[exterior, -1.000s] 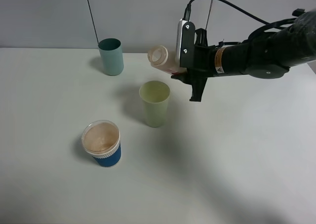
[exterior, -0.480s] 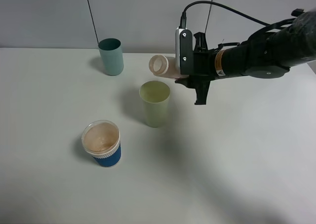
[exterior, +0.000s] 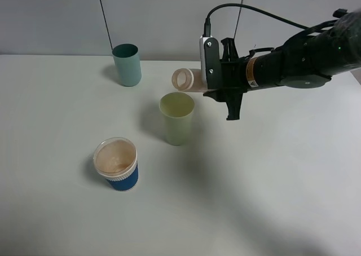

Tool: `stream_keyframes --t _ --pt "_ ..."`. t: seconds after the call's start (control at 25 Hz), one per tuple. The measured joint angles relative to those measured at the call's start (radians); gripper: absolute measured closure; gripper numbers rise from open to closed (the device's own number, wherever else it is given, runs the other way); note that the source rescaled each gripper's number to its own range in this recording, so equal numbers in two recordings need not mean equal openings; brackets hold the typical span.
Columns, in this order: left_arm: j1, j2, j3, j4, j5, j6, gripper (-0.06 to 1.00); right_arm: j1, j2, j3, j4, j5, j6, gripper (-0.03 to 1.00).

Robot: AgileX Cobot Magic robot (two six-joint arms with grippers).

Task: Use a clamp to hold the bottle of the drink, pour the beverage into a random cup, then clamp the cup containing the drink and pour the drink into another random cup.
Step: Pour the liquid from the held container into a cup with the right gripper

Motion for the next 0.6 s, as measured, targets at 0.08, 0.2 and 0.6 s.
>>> stream_keyframes --t 0.08,0.2,0.6 --pt "0.000 0.000 0.000 0.000 0.000 0.000 -0.01 0.003 0.000 -0.010 -0.010 0.028 -0.005 0.95" --pt "0.000 0.000 0.000 0.000 0.000 0.000 -0.01 0.007 0.000 -0.023 -0.021 0.047 -0.007 0.95" --pt "0.000 0.000 0.000 0.000 0.000 0.000 -0.01 0.017 0.000 -0.037 -0.044 0.052 -0.007 0.95"
